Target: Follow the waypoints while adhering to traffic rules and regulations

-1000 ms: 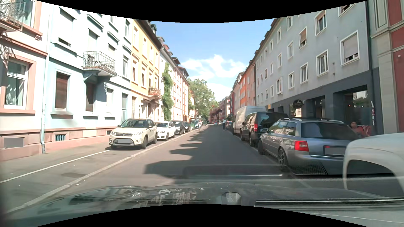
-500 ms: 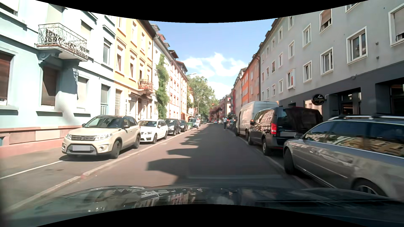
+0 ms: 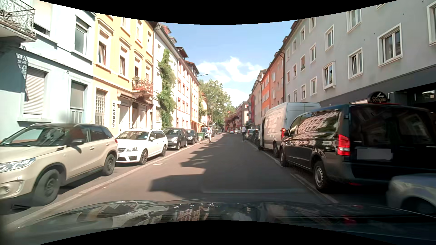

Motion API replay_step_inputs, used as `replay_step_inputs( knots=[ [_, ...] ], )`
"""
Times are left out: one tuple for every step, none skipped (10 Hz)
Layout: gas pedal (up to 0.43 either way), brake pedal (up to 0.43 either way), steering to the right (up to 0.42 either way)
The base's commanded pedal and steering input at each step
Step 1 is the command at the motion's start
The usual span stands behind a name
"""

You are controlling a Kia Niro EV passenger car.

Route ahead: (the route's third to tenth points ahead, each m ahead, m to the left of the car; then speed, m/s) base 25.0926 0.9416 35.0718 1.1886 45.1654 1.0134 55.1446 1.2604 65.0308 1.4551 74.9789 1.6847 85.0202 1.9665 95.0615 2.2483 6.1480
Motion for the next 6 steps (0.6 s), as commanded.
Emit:
replay_step_inputs(
  knots=[
    [0.079,0.0,0.004],
    [0.047,0.0,0.004],
    [0.047,0.0,0.0],
    [0.047,0.0,-0.01],
    [0.047,0.0,-0.021],
    [0.047,0.0,-0.022]
  ],
)
